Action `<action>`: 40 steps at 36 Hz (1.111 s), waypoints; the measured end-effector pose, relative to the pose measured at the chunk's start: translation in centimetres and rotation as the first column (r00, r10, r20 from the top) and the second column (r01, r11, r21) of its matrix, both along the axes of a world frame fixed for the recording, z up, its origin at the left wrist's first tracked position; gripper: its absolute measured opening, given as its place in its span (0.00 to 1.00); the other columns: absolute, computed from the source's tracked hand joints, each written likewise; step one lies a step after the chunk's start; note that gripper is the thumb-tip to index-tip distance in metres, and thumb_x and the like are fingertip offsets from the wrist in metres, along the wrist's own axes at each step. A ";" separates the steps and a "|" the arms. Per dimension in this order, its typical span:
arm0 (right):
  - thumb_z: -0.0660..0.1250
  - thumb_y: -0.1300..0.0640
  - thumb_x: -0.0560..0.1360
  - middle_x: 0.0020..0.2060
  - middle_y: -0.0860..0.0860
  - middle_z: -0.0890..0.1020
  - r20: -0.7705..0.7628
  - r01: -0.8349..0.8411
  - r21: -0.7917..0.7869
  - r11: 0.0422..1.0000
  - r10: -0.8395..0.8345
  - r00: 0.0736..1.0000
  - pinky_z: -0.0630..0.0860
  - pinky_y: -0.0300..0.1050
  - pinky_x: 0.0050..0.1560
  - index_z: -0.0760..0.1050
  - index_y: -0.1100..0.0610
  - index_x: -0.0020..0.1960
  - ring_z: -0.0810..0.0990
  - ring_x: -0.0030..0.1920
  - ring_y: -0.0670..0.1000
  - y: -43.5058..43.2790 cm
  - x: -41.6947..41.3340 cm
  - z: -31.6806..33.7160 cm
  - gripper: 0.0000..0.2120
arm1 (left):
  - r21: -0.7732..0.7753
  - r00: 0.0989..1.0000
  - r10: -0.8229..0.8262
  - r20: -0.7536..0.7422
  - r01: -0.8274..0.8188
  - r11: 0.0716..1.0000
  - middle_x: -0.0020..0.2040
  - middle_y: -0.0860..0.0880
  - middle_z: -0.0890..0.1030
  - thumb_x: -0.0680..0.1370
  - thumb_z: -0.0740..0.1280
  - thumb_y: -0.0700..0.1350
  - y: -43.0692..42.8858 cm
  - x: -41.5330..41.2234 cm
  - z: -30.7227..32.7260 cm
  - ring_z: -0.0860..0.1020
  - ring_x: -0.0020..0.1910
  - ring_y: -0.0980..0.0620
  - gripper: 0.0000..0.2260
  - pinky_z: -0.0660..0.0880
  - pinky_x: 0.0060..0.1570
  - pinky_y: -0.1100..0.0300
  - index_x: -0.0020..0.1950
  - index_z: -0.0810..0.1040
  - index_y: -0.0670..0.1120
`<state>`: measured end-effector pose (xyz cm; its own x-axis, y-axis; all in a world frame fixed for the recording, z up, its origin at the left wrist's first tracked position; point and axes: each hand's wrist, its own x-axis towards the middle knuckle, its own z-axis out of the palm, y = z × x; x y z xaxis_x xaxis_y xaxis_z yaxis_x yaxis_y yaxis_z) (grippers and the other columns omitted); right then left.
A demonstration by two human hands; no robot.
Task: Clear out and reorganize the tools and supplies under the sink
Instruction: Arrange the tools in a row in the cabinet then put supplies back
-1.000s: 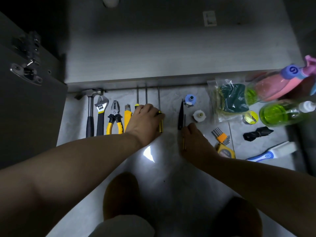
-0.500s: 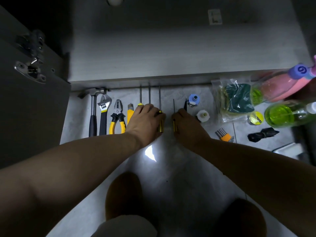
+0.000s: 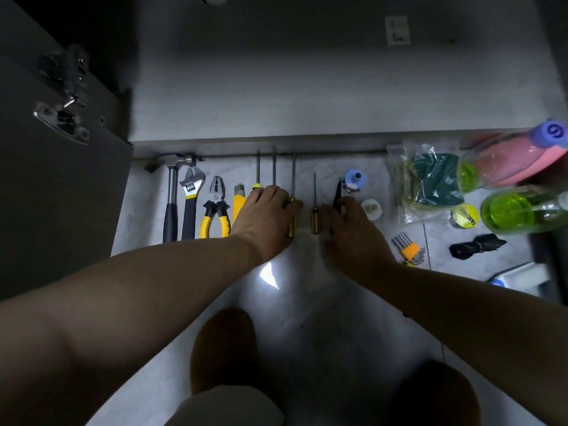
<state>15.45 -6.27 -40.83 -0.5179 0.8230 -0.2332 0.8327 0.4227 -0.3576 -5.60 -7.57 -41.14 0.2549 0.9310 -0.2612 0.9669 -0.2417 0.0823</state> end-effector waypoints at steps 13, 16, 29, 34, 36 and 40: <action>0.67 0.66 0.76 0.69 0.60 0.69 -0.025 0.016 -0.004 1.000 -0.016 1.000 0.77 0.53 0.61 0.73 0.61 0.68 0.71 0.66 0.60 0.5 0.5 -0.8 0.20 | 0.008 1.000 -0.015 -0.010 0.015 1.000 0.66 0.49 0.74 0.73 0.71 0.61 0.0 0.4 -0.1 0.68 0.69 0.44 0.30 0.64 0.70 0.49 0.73 0.72 0.53; 0.66 0.66 0.77 0.69 0.60 0.69 -0.046 0.022 -0.015 1.000 -0.023 0.999 0.76 0.54 0.62 0.73 0.62 0.68 0.71 0.67 0.60 0.5 0.4 -0.8 0.19 | 0.012 0.999 -0.021 -0.027 0.021 1.000 0.67 0.49 0.74 0.73 0.70 0.62 0.0 0.4 0.0 0.68 0.69 0.44 0.30 0.63 0.69 0.49 0.74 0.71 0.53; 0.65 0.59 0.76 0.60 0.59 0.72 0.104 -0.066 0.125 0.990 0.053 0.993 0.76 0.49 0.46 0.74 0.59 0.62 0.75 0.54 0.57 2.4 1.6 2.9 0.15 | 0.000 0.999 -0.026 -0.021 0.026 1.000 0.63 0.47 0.73 0.71 0.72 0.64 0.0 0.7 0.4 0.70 0.67 0.43 0.34 0.65 0.70 0.47 0.73 0.70 0.54; 0.66 0.61 0.76 0.63 0.56 0.68 0.132 0.032 0.040 0.999 -0.037 0.991 0.81 0.52 0.41 0.68 0.57 0.70 0.79 0.45 0.56 3.7 3.5 3.9 0.23 | 0.059 0.999 -0.015 0.046 0.012 0.998 0.65 0.46 0.72 0.74 0.68 0.62 0.4 1.7 1.9 0.71 0.66 0.43 0.28 0.67 0.68 0.47 0.72 0.72 0.53; 0.66 0.62 0.77 0.62 0.57 0.69 0.158 0.033 0.004 0.999 -0.033 0.987 0.81 0.53 0.44 0.68 0.57 0.70 0.80 0.45 0.58 3.9 4.1 3.7 0.22 | 0.084 0.993 -0.001 0.116 -0.009 0.996 0.65 0.45 0.73 0.75 0.68 0.55 1.4 2.8 2.6 0.73 0.64 0.43 0.23 0.69 0.65 0.48 0.70 0.75 0.53; 0.64 0.63 0.77 0.57 0.58 0.70 0.200 0.036 -0.045 0.998 -0.026 0.979 0.81 0.55 0.45 0.71 0.57 0.65 0.80 0.45 0.59 3.7 4.7 3.2 0.17 | 0.017 0.991 -0.068 0.118 0.067 0.998 0.71 0.45 0.70 0.76 0.69 0.47 4.0 5.3 3.4 0.72 0.68 0.44 0.25 0.70 0.67 0.48 0.74 0.72 0.55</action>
